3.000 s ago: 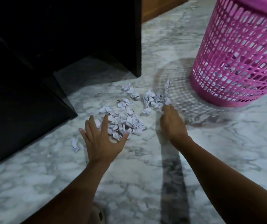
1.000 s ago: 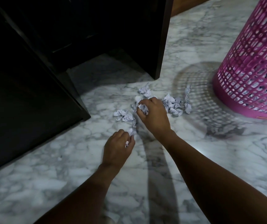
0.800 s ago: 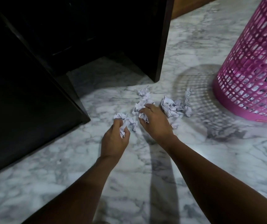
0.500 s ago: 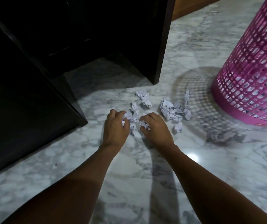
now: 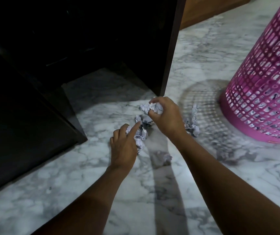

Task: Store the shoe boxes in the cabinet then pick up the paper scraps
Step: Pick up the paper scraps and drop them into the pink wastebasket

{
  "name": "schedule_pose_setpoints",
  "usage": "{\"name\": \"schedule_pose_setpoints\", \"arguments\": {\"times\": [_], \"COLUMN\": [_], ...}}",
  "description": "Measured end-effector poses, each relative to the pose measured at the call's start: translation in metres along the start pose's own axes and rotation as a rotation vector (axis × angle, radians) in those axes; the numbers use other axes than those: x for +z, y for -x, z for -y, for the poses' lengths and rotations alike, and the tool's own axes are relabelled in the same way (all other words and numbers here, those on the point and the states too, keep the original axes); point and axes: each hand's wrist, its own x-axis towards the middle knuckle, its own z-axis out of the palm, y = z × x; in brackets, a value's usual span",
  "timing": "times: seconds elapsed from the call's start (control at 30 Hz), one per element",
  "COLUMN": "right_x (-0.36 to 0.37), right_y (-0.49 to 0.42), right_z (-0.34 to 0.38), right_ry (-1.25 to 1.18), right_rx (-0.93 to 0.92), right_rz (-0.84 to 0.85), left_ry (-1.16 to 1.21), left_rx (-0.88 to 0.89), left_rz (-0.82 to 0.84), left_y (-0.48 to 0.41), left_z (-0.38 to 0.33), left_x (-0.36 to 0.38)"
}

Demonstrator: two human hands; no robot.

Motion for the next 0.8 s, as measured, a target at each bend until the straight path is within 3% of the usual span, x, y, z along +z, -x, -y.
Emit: {"name": "schedule_pose_setpoints", "arguments": {"times": [0.27,0.67,0.8], "right_x": [0.03,0.036,0.039], "right_y": [-0.041,-0.023,-0.021], "right_z": [-0.025,-0.027,-0.028], "right_ry": [0.492,0.636,0.496], "right_rx": [-0.129,-0.211,-0.227], "right_rz": [0.549,0.471,0.471], "left_ry": [-0.02,0.09,0.065], "left_rx": [0.058,0.043,-0.003], "left_rz": [-0.02,-0.066,-0.146], "left_y": [0.0,0.006,0.003], "left_z": [0.004,-0.001,-0.003], "left_x": [0.006,0.002,0.01]}}
